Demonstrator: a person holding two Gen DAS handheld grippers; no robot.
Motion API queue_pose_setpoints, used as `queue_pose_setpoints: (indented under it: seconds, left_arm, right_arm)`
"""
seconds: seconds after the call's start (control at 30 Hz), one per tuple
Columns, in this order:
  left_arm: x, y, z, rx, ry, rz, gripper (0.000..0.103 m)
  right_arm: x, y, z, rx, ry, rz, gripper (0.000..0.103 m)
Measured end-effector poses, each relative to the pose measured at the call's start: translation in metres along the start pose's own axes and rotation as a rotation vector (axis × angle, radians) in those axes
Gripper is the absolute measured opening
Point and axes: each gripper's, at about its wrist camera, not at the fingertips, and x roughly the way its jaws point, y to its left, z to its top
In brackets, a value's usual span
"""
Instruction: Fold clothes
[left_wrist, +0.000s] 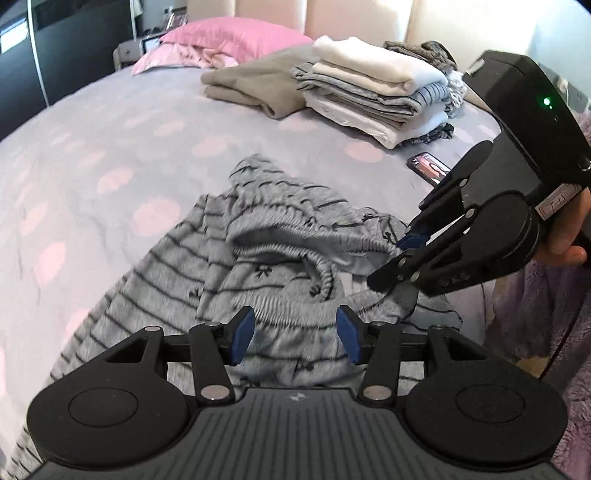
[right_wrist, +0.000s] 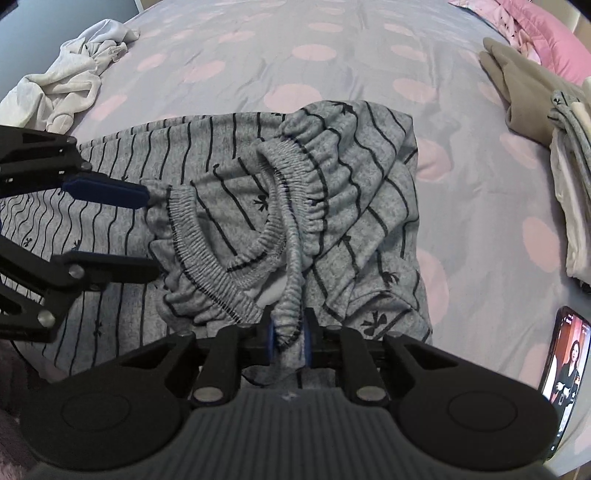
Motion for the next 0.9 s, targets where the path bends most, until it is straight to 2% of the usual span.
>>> queue_pose_setpoints:
  seconds: [0.13,0.3,0.43,0.6,0.7,0.77,0.9]
  left_arm:
    - [0.000,0.001,0.004,-0.014,-0.014,0.026,0.047]
    - [-0.001,0.002,0.010,-0.032,-0.031,0.058,0.047]
    - [-0.002,0.006,0.014,-0.069,-0.044,0.069,0.046]
    - [0.007,0.016,0.017,-0.101,-0.014,0.113,0.046]
    - [0.011,0.024,0.015,-0.137,0.003,0.111,0.045]
    - [0.011,0.027,0.014,-0.157,0.003,0.102,0.043]
    - [0.008,0.027,0.016,-0.167,-0.010,0.062,0.043]
  right_arm:
    - [-0.012,-0.002,0.000,0.005,-0.053,-0.008,0.022]
    - [-0.032,-0.002,0.001,-0.014,-0.189,-0.035,0.024]
    - [-0.038,0.001,0.005,-0.025,-0.286,-0.024,0.024]
    - [-0.045,0.009,0.012,-0.093,-0.380,0.012,0.024]
    - [-0.032,0.018,0.017,-0.138,-0.323,-0.003,0.024]
    - [-0.015,0.021,0.020,-0.151,-0.235,-0.011,0.024]
    - [0.008,0.018,0.014,-0.127,-0.071,0.073,0.026]
